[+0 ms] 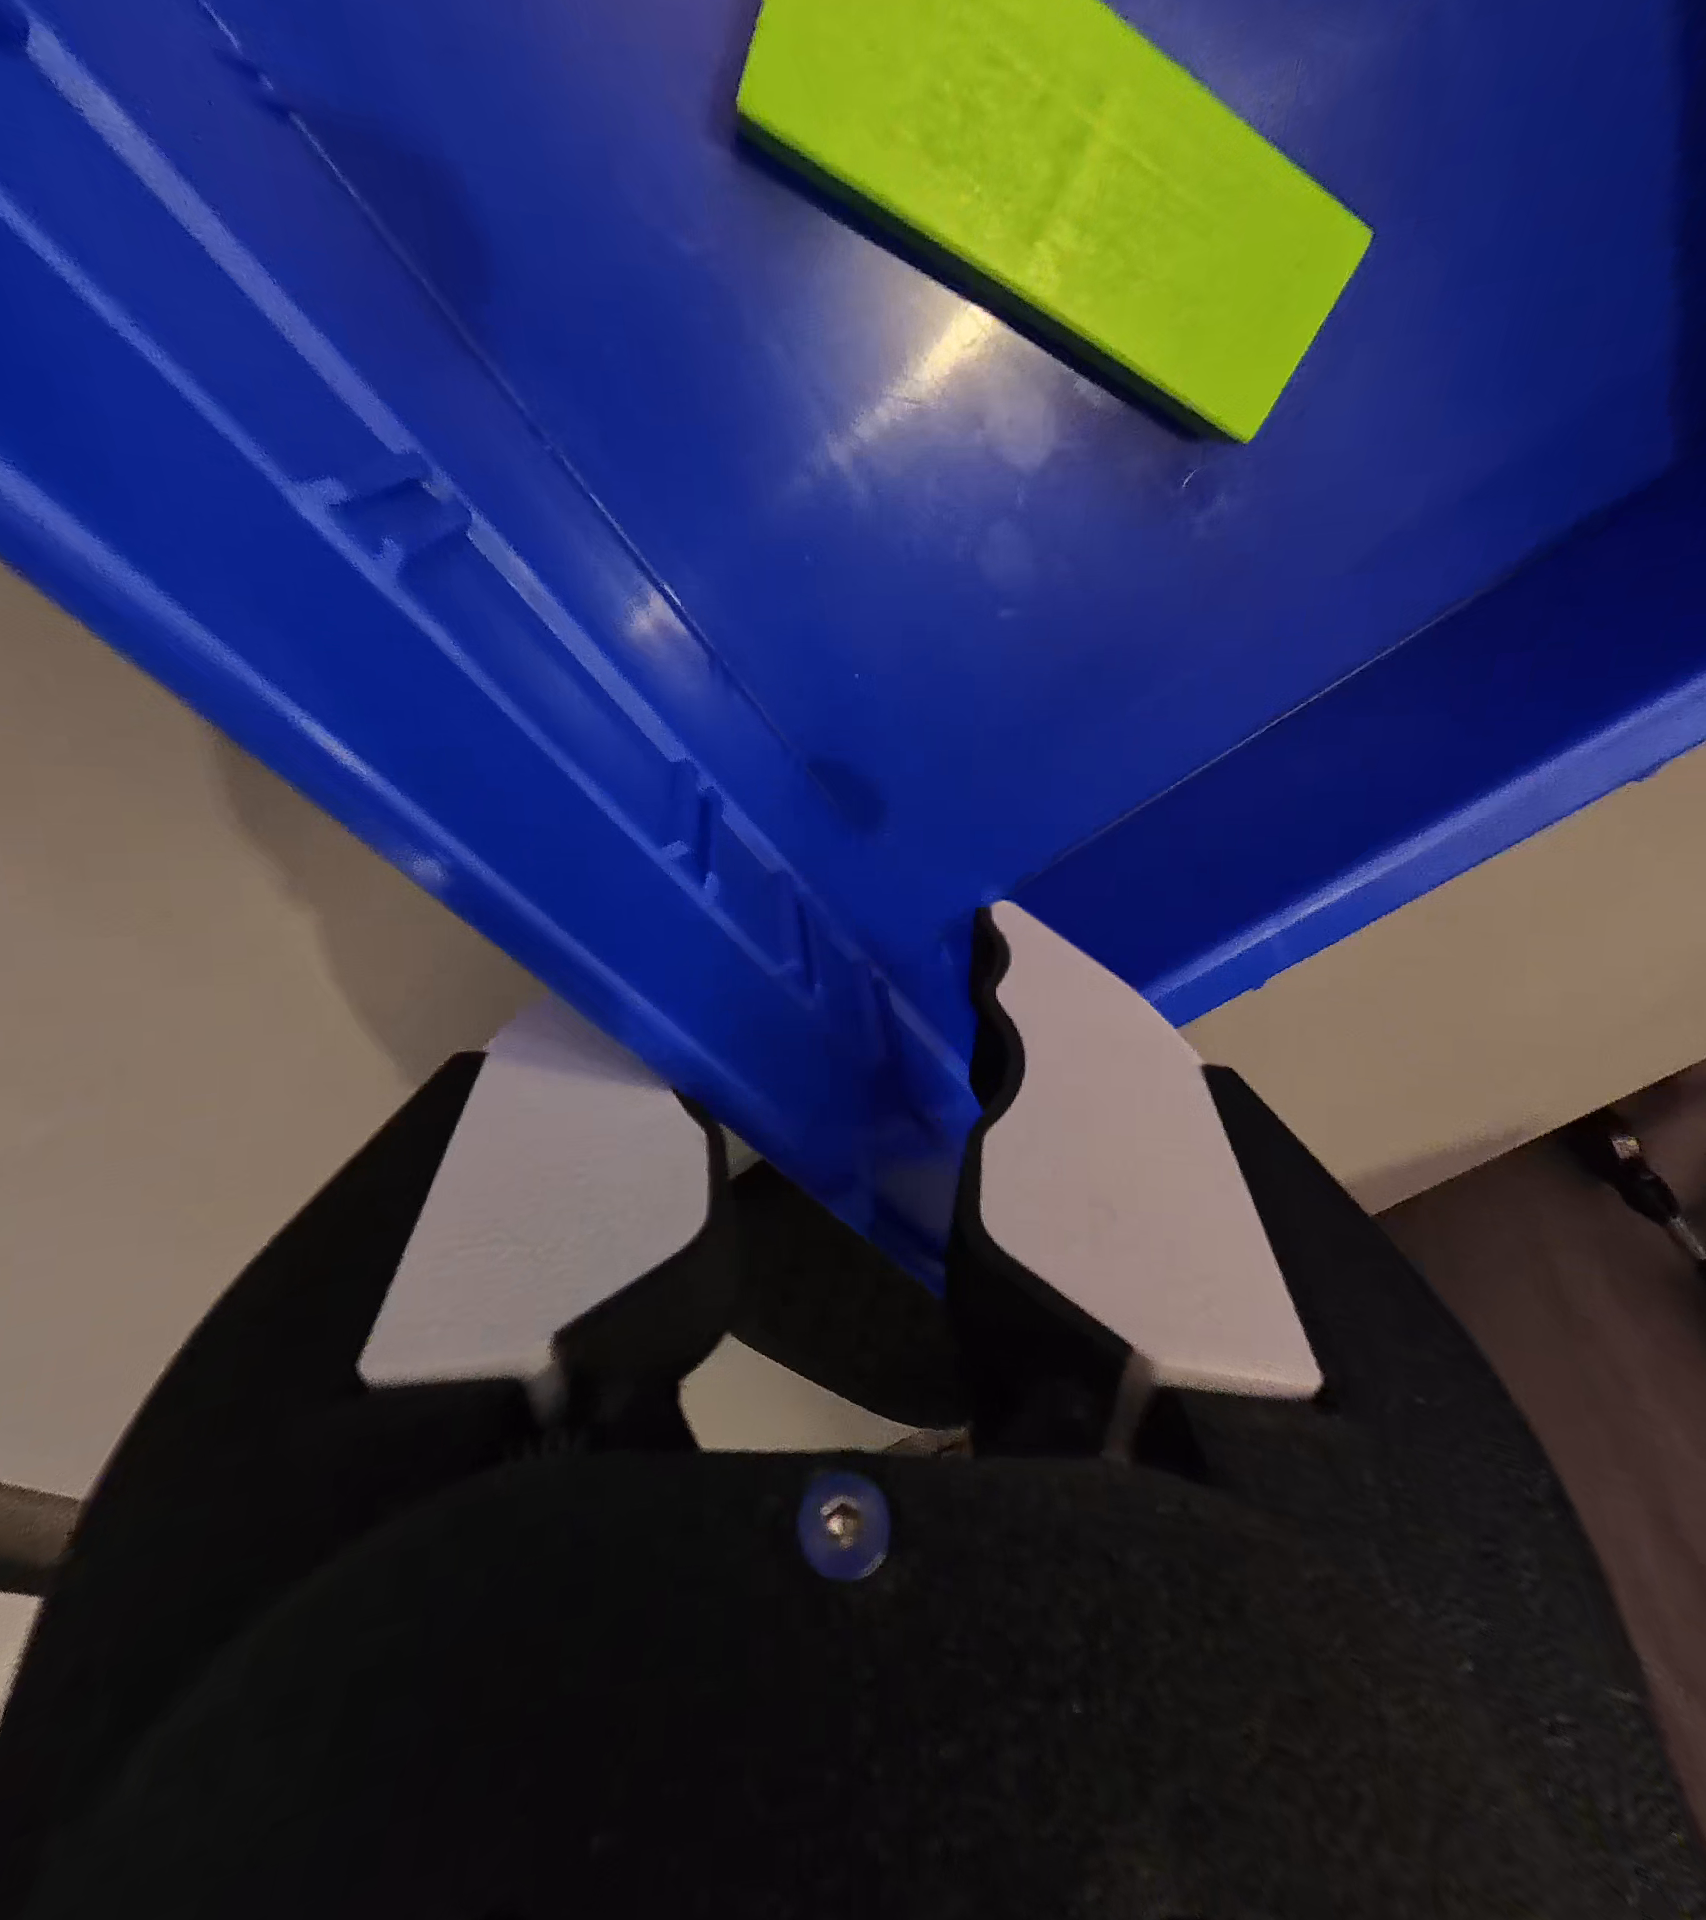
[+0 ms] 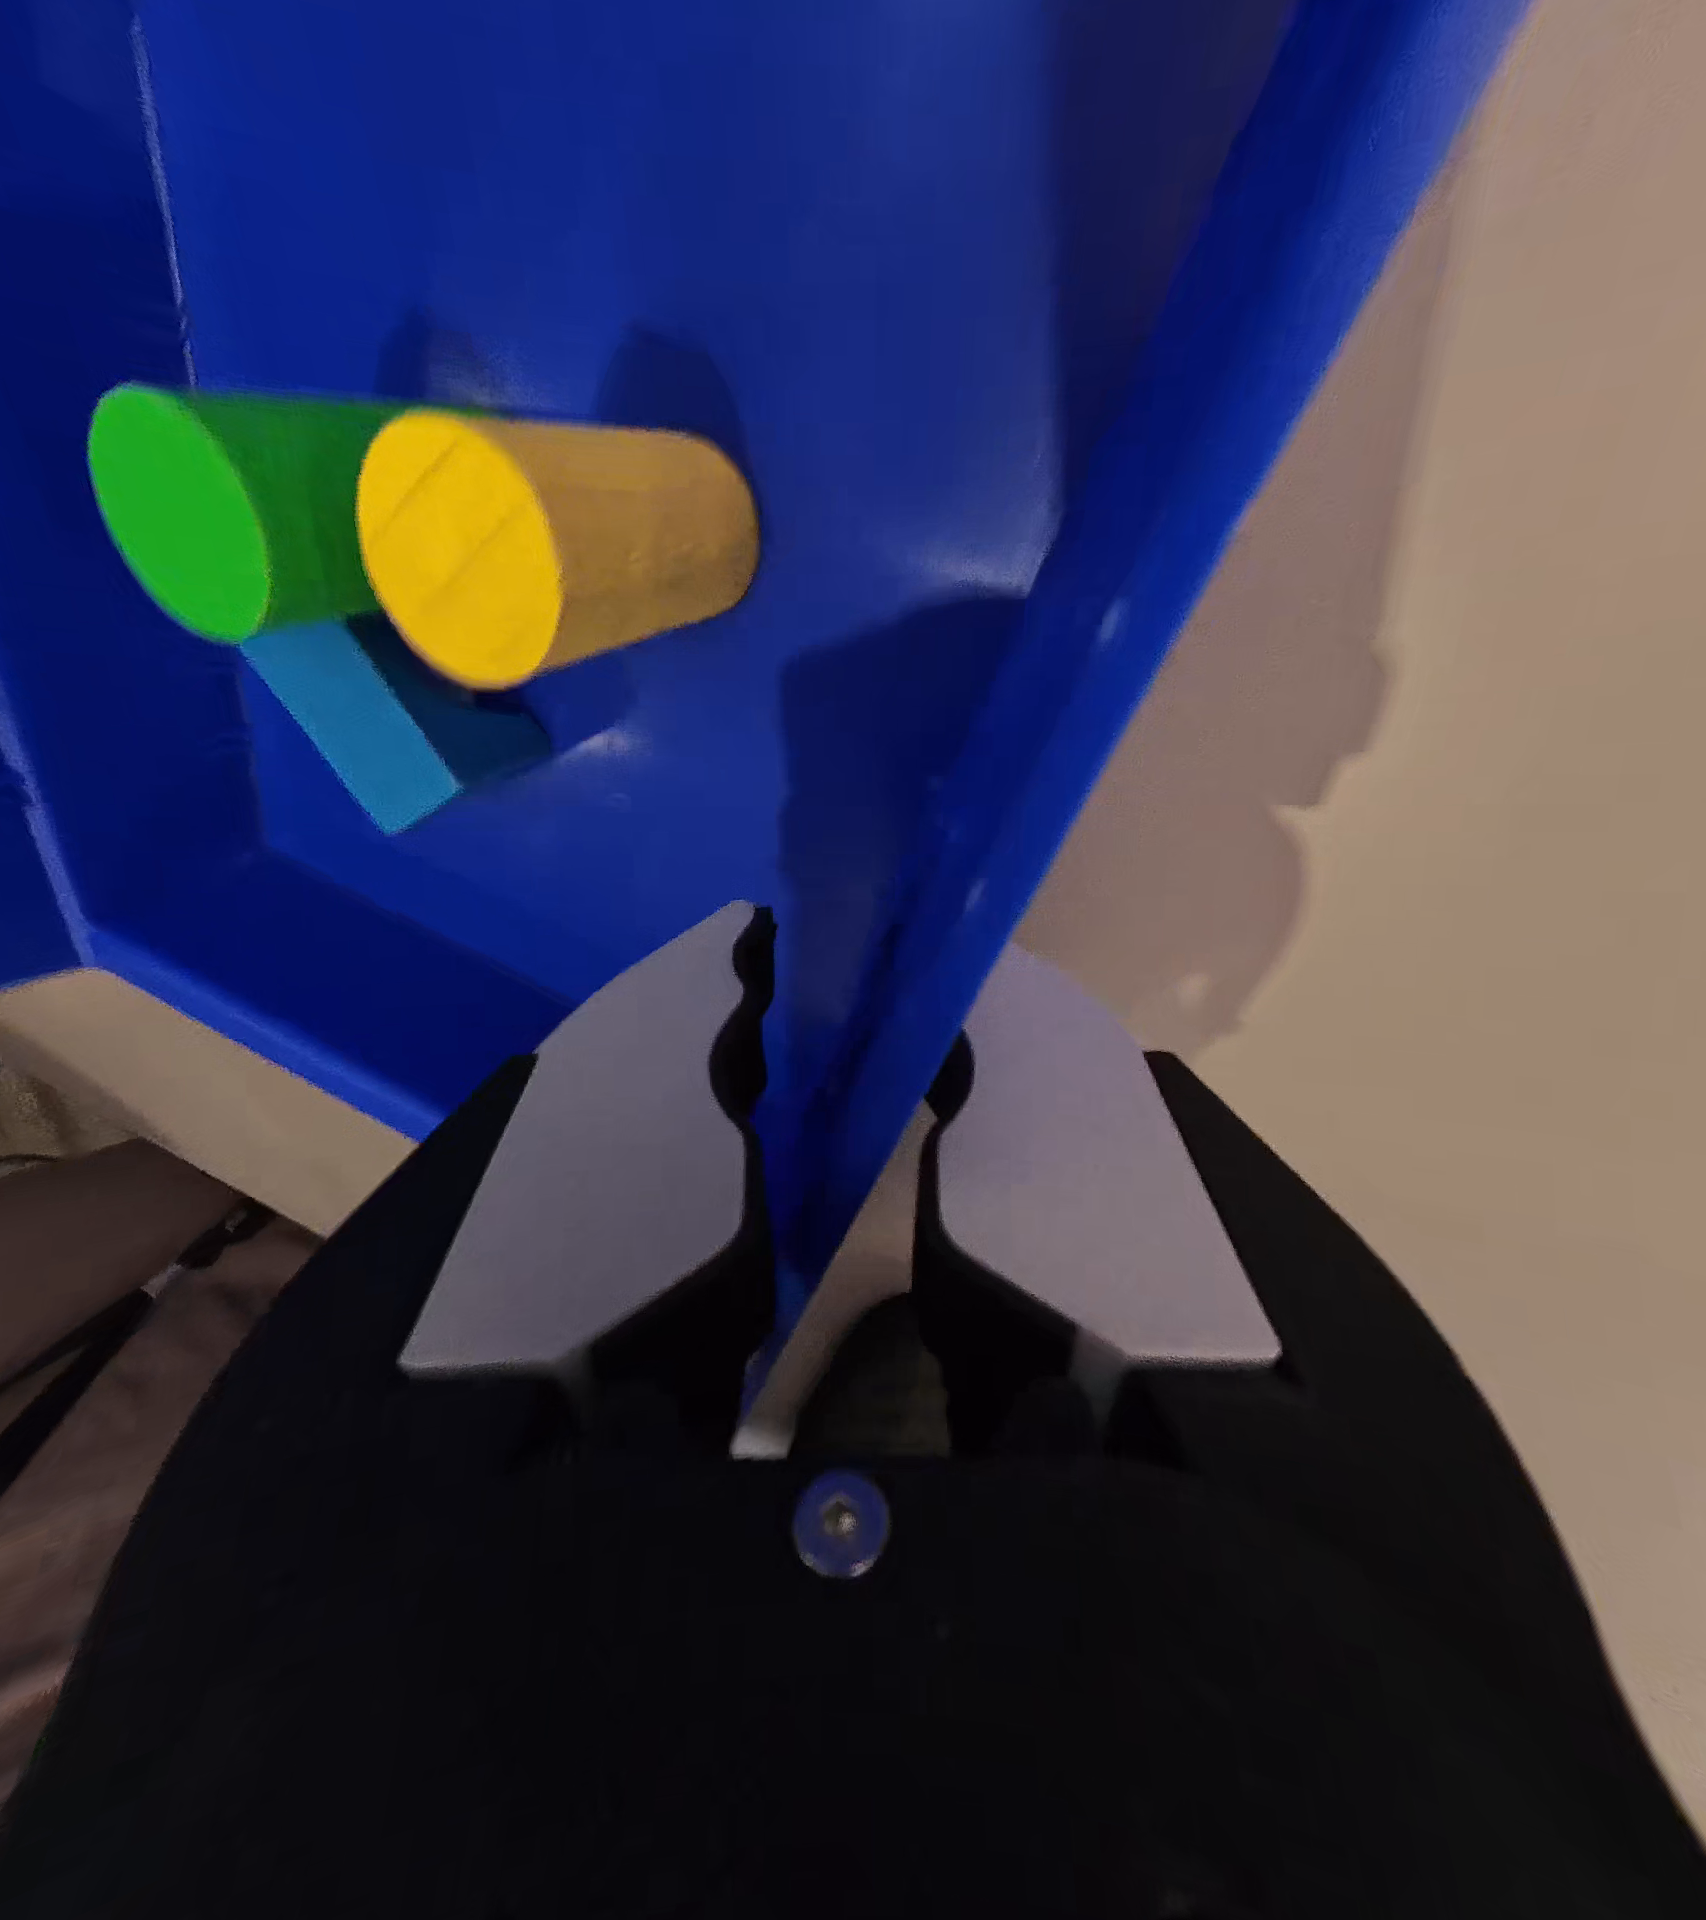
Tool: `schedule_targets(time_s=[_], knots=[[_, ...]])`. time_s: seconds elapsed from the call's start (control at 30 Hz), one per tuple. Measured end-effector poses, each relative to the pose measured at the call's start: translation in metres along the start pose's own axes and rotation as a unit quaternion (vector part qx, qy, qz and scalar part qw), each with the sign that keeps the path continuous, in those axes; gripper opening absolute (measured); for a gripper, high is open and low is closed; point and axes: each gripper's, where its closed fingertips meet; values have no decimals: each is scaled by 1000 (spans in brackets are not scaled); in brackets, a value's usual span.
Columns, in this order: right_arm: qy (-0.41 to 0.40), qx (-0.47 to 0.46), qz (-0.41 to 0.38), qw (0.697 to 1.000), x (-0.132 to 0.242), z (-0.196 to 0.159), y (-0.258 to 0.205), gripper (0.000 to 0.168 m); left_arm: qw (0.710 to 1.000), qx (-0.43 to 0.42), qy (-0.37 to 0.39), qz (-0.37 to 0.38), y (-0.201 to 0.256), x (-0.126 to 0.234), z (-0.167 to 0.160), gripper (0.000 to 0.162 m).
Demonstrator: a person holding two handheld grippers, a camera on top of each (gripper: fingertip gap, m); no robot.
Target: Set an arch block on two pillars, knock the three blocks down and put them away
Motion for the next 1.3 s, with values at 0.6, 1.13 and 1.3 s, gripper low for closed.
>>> schedule_targets(time_s=[0.6, 1.13, 1.3], knots=[[-118, -46, -48, 991, 23, -8, 50, 6, 907, 58, 415, 49, -70, 170, -26, 40], [-88, 168, -68, 980, 92, 140, -233, 6, 719, 117, 671, 140, -119, 269, -119, 56], [-90, 273, -8, 958, 15, 176, -371, 6, 736, 215, 628, 133, -151, 243, -144, 81]])
Point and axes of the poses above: each gripper's, where its closed fingertips meet, x back along the fingers, z out of its top, y = z × x across the jaws, and after that the axes turned 3 degrees about y, right-handed
